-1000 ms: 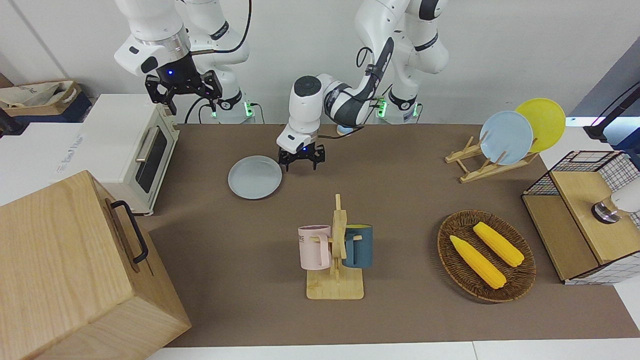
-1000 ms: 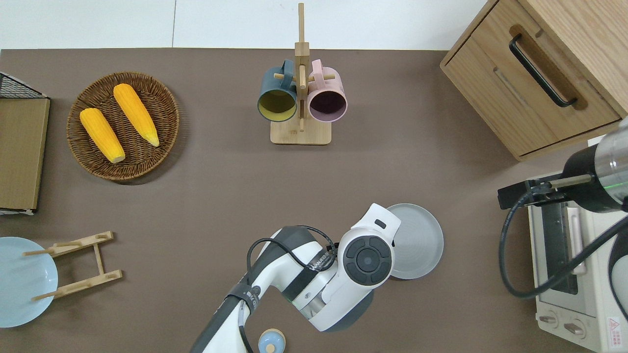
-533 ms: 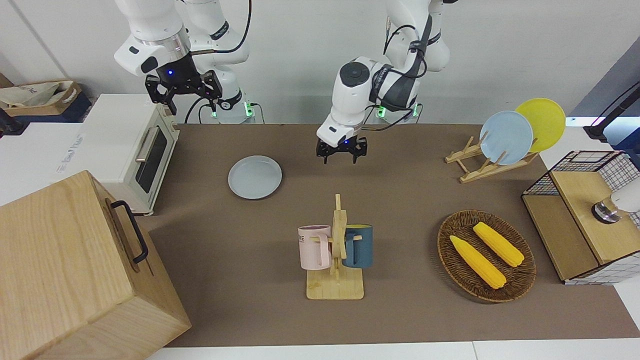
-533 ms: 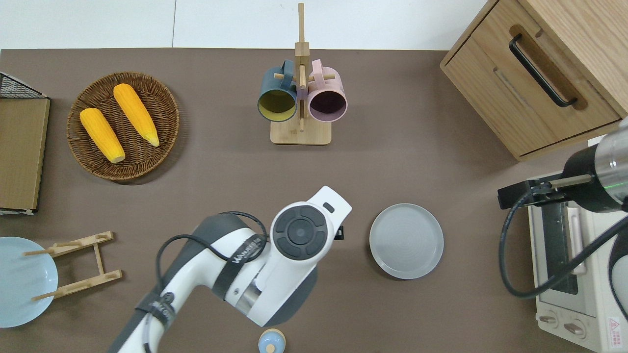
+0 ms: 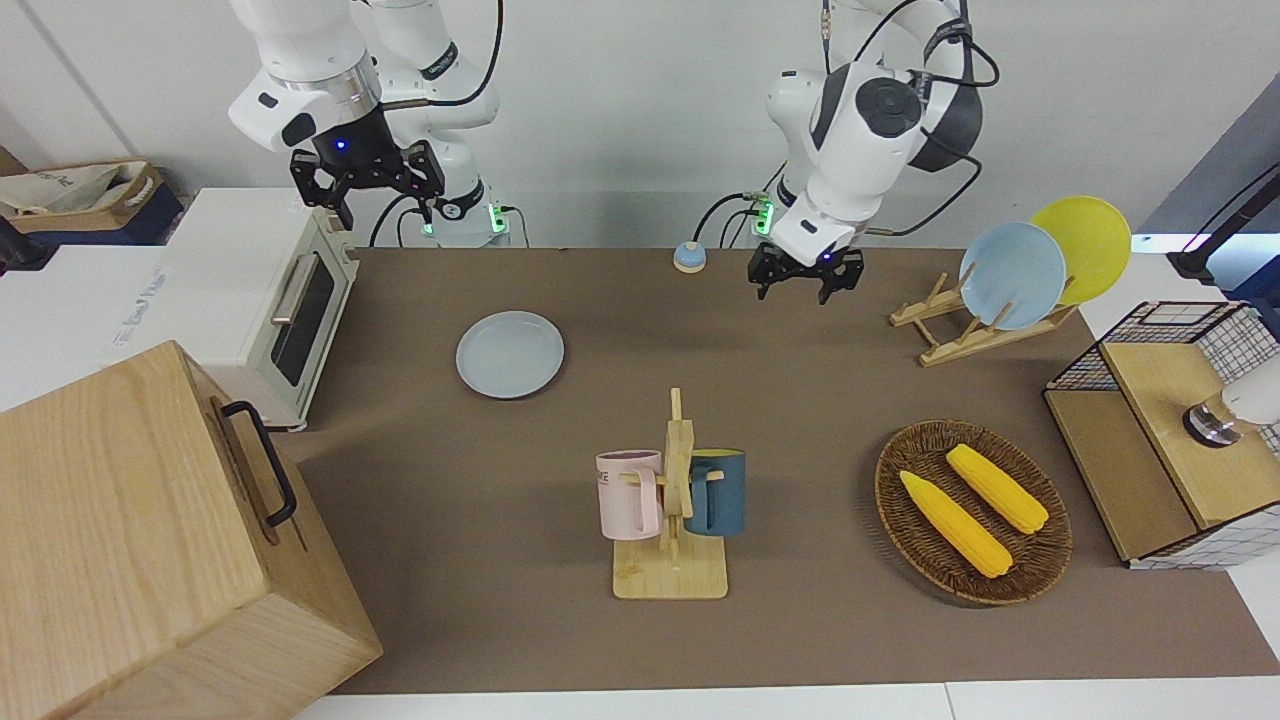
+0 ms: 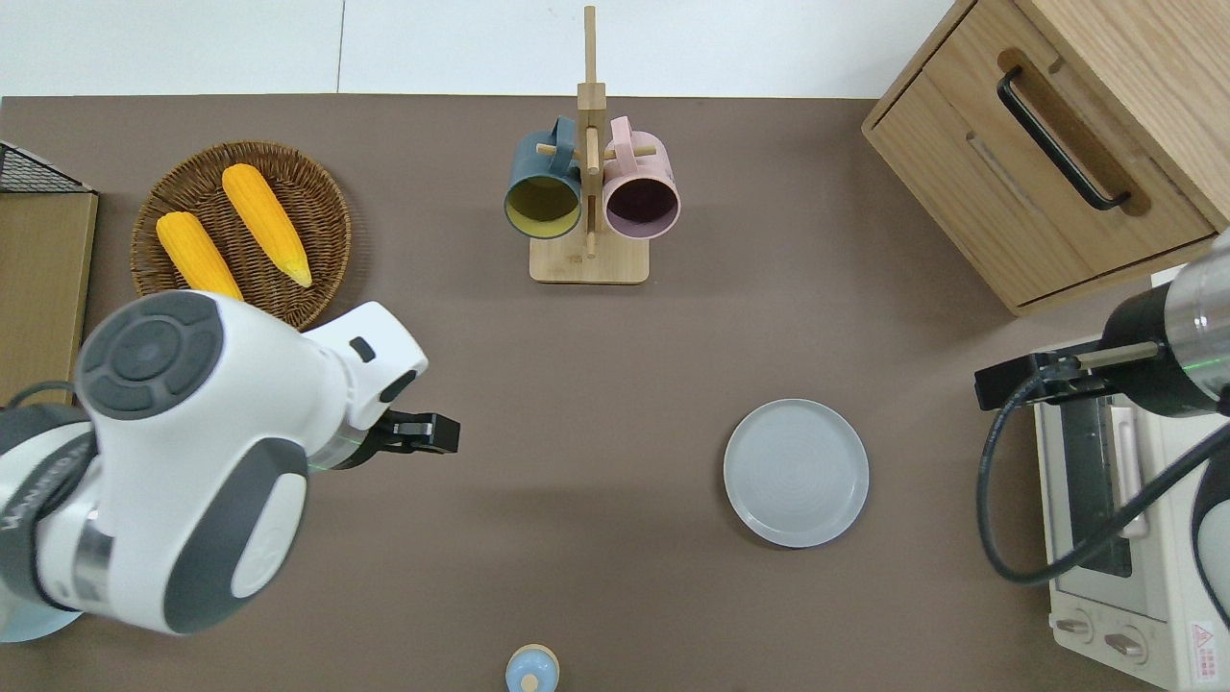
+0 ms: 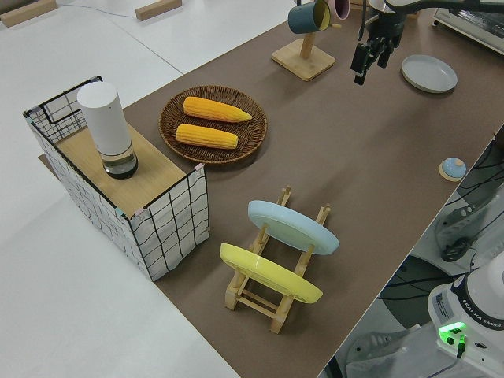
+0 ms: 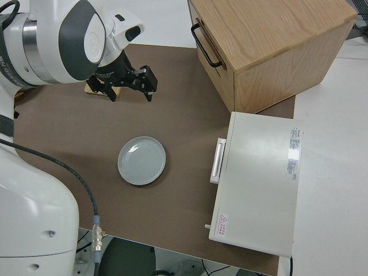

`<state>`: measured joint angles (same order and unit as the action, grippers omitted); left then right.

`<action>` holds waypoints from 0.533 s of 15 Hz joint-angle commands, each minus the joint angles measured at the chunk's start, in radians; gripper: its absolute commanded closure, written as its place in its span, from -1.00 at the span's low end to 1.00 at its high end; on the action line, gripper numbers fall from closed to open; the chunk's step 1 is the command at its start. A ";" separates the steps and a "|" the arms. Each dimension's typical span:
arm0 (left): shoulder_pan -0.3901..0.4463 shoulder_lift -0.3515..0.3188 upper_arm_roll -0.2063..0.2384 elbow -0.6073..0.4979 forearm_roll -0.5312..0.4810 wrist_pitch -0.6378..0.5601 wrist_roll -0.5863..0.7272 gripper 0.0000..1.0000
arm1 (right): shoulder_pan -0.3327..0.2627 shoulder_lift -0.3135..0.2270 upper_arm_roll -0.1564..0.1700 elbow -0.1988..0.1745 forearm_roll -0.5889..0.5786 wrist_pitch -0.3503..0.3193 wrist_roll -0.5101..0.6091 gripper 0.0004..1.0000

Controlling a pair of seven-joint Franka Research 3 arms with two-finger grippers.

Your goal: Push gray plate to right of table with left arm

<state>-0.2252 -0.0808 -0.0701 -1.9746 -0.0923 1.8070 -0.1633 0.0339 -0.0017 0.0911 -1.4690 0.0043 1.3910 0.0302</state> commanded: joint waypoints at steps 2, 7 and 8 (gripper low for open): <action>0.127 -0.040 -0.008 0.055 -0.007 -0.119 0.161 -0.99 | -0.011 -0.008 0.006 -0.001 0.008 -0.012 -0.003 -0.97; 0.165 -0.056 0.058 0.105 0.002 -0.164 0.288 -0.99 | -0.011 -0.008 0.006 -0.001 0.010 -0.012 -0.001 -0.97; 0.170 -0.056 0.059 0.126 0.009 -0.175 0.288 -0.99 | -0.011 -0.008 0.004 -0.001 0.008 -0.012 -0.001 -0.97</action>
<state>-0.0669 -0.1231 -0.0247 -1.8946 -0.0929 1.6727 0.0886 0.0339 -0.0017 0.0911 -1.4690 0.0043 1.3910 0.0302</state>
